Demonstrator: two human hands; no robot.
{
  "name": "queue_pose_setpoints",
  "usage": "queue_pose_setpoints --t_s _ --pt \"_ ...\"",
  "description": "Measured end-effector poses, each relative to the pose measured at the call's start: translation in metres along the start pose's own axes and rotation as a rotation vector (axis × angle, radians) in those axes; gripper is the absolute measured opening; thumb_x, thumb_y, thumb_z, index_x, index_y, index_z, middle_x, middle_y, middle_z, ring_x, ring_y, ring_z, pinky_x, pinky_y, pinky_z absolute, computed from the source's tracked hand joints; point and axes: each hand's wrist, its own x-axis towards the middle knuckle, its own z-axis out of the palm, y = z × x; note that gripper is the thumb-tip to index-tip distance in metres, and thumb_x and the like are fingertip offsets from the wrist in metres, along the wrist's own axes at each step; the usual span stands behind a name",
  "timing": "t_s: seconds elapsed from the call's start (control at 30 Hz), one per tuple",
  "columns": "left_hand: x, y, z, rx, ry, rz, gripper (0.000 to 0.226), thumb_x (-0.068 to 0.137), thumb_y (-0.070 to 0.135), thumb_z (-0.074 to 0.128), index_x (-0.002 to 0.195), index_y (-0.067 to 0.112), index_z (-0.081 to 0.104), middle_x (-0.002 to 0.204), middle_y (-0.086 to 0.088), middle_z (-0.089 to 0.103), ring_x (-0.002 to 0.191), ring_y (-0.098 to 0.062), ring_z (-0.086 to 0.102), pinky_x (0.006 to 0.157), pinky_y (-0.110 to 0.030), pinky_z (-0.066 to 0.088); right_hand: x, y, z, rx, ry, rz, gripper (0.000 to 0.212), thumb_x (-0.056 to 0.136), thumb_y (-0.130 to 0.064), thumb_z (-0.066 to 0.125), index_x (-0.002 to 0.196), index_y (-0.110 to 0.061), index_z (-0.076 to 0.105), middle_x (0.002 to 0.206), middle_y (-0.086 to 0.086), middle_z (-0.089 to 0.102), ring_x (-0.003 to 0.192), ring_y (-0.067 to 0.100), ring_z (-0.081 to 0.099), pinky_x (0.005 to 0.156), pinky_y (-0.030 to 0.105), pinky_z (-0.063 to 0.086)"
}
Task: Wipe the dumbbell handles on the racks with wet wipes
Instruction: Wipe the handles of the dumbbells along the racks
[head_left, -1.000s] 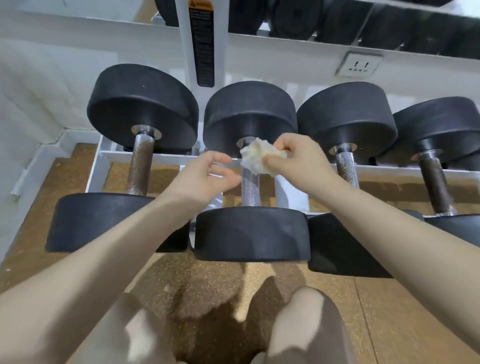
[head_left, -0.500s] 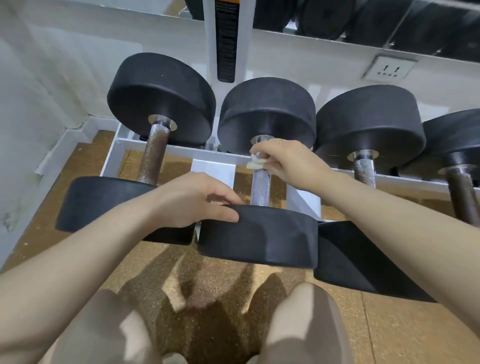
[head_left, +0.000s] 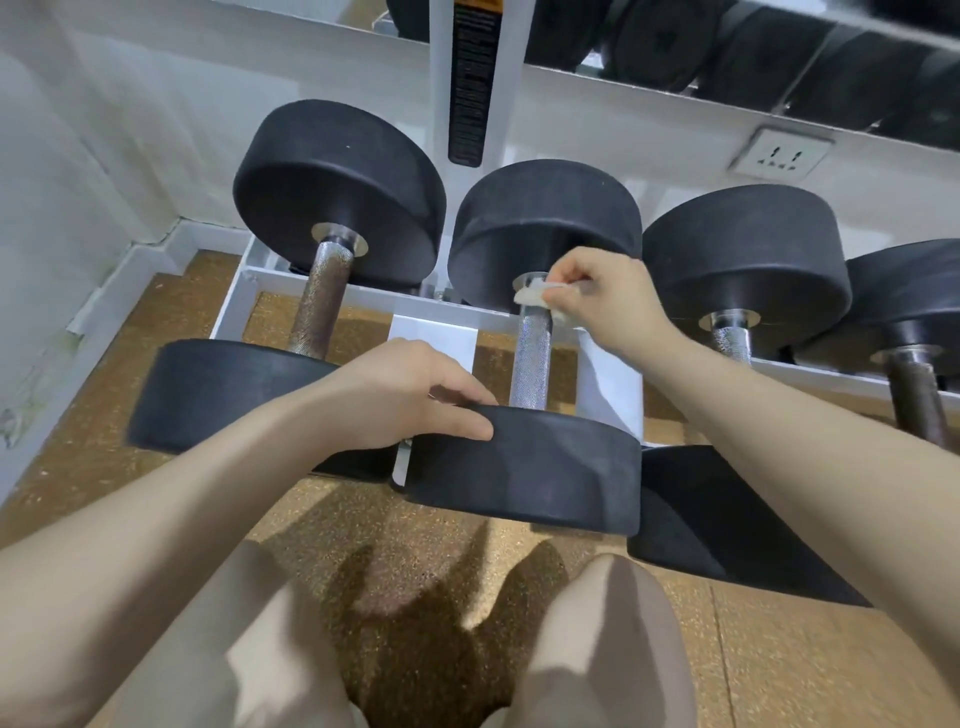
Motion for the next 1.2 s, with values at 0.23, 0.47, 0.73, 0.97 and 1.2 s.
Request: queue_pose_setpoints --t_s 0.23,0.47,0.73,0.97,1.2 --pt "0.002 0.0 0.0 0.003 -0.001 -0.027 0.016 0.075 0.036 0.071 0.09 0.038 0.07 0.093 0.016 0.068 0.089 0.001 0.06 0.088 -0.025 0.048 -0.017 0.0 0.013 -0.26 -0.28 -0.352 0.012 0.081 -0.013 0.067 0.075 -0.003 0.072 0.076 0.014 0.066 0.077 0.027 0.062 0.069 0.029 0.038" --pt "0.002 -0.002 0.0 -0.005 -0.002 -0.014 0.021 0.075 0.036 0.071 0.095 0.033 0.072 0.095 0.015 0.068 0.091 -0.002 0.06 0.09 -0.032 0.048 -0.016 -0.011 -0.002 -0.094 -0.317 -0.255 0.01 0.082 -0.012 0.067 0.078 -0.006 0.073 0.074 0.003 0.065 0.073 -0.001 0.058 0.074 0.013 0.038" --pt "0.005 -0.004 0.0 0.018 -0.004 -0.003 0.024 0.075 0.037 0.07 0.099 0.031 0.071 0.098 0.013 0.067 0.094 -0.004 0.058 0.091 -0.033 0.047 -0.02 0.016 0.008 -0.21 -0.166 -0.262 0.007 0.081 -0.006 0.064 0.084 -0.003 0.069 0.079 0.011 0.062 0.072 0.02 0.059 0.067 0.025 0.04" --pt "0.007 -0.006 0.0 0.008 -0.013 0.013 0.023 0.075 0.035 0.071 0.098 0.034 0.07 0.096 0.014 0.067 0.092 -0.001 0.058 0.09 -0.03 0.047 -0.049 0.016 -0.011 0.171 -0.671 0.103 0.016 0.082 0.002 0.065 0.077 -0.013 0.066 0.07 -0.014 0.061 0.06 -0.012 0.053 0.065 0.004 0.039" --pt "0.008 -0.012 0.002 -0.029 0.044 0.079 0.019 0.073 0.027 0.074 0.092 0.027 0.073 0.087 0.015 0.068 0.084 -0.002 0.062 0.08 -0.02 0.049 -0.001 0.022 0.017 0.661 0.085 0.676 0.028 0.085 0.007 0.055 0.065 -0.013 0.054 0.067 0.005 0.053 0.066 0.019 0.053 0.078 0.04 0.051"
